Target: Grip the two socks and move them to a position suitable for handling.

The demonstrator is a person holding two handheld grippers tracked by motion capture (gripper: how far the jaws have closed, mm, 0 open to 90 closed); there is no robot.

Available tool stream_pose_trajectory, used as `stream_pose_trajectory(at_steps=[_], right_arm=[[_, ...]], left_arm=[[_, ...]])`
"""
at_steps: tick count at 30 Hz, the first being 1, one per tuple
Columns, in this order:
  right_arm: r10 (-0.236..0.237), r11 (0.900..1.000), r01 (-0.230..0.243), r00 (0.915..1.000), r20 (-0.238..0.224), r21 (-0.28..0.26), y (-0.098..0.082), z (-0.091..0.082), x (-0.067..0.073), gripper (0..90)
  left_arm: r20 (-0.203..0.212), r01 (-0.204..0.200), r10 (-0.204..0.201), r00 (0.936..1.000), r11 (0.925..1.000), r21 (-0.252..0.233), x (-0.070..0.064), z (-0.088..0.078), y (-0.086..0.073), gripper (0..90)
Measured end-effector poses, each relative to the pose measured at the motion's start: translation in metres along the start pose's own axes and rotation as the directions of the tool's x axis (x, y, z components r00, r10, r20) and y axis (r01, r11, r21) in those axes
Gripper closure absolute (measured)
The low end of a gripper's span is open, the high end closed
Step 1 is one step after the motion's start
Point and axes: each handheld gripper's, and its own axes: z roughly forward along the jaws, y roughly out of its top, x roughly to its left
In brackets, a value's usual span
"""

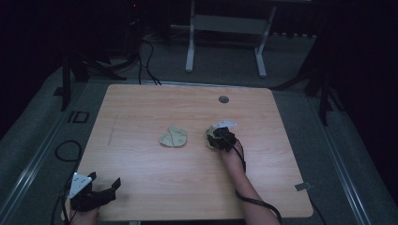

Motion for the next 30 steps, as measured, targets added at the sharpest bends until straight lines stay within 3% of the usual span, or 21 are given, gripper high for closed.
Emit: stream_pose_trajectory(at_steps=[4,13,18,27,30], right_arm=[[-0.018,1.0,0.018,0.9998,-0.003,0.023,0.002,-0.001,0.001,77.6],[-0.04,0.999,0.041,0.998,-0.049,0.019,0.007,-0.017,0.002,78.4],[-0.048,0.999,0.047,0.994,-0.098,-0.019,0.01,-0.04,0.003,78.4],[-0.052,0.998,0.045,0.9889,-0.139,-0.054,0.005,-0.073,0.009,78.3],[-0.091,0.994,0.081,0.9858,-0.141,-0.072,-0.001,-0.093,0.016,78.3]], left_arm=[[-0.001,-0.002,0.002,1.0,1.0,0.006,0.0,0.001,0.0,2.3],[0.002,0.0,0.0,1.0,1.0,0.008,0.0,0.003,0.0,2.3],[0.0,-0.005,0.005,1.0,0.9999,0.012,-0.002,0.004,0.001,2.3],[-0.003,-0.01,0.01,1.0,0.9998,0.018,-0.002,0.005,0.001,2.3],[0.0,-0.014,0.014,0.9999,0.9997,0.019,-0.003,0.006,0.001,2.3]])
